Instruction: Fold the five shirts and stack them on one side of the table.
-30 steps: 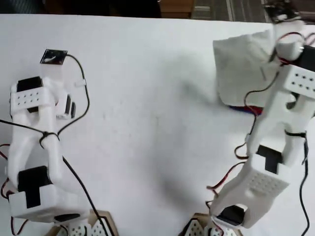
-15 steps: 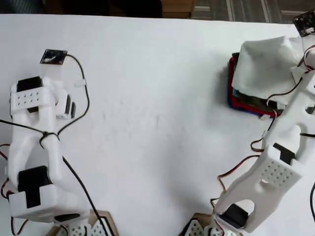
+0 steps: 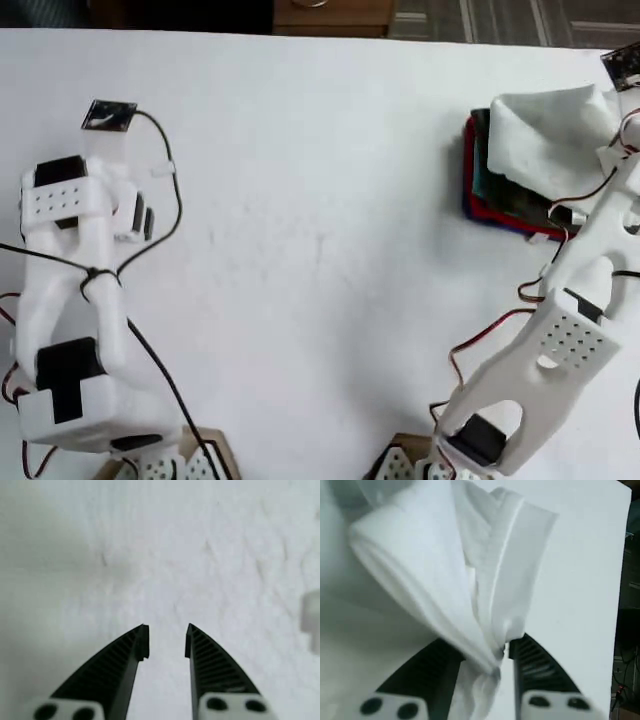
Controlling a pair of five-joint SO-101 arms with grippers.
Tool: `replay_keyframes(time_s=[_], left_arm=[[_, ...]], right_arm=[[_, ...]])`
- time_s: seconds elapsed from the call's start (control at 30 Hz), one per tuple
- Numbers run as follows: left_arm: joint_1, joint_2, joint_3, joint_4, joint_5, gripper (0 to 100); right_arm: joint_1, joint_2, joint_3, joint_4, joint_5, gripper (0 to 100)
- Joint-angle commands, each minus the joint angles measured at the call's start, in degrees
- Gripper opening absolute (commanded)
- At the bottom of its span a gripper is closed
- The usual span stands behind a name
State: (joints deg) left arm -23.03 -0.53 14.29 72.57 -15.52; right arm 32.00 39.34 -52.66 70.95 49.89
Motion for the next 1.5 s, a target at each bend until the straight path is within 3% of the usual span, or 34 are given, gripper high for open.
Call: replay_keyframes(time_s=[0.0,0.27,0.37,0.43,0.6,0.73,0.93,1.13,1.47], left_arm=[[-0.53,-2.46,-0.22,-0.79,0.09,14],[-0.44,-2.46,-0.31,-0.79,0.09,14],[-0.62,-2.46,-0.31,-0.79,0.09,14],[-0.53,-2.46,-0.31,-0.79,0.09,14],[-0.35,-2.46,-0.66,-0.79,0.09,14],[-0.53,-2.46,-0.75,-0.79,0.09,14],[-0.62,-2.55,-0.75,-0.79,0.09,14],[-0.62,-2.55,-0.75,-1.32,0.09,14],[-0.44,-2.55,-0.66,-1.58,0.09,14]], right_arm=[[1.01,-3.21,-2.90,-1.54,-4.04,21.6],[0.40,-5.76,-14.24,-0.48,-22.77,19.5],[-2.07,-5.93,-16.44,5.93,-24.79,8.7],[-4.97,-5.85,-18.29,11.03,-23.82,0.9],[-15.52,-5.41,-20.66,25.10,-20.66,1.7],[-19.56,-2.95,-17.76,27.30,-19.87,1.9],[-18.86,2.86,-11.43,30.46,-19.08,1.9],[-17.45,2.59,-0.79,30.46,-9.49,1.9],[-16.13,-13.49,4.84,30.29,-3.52,1.9]])
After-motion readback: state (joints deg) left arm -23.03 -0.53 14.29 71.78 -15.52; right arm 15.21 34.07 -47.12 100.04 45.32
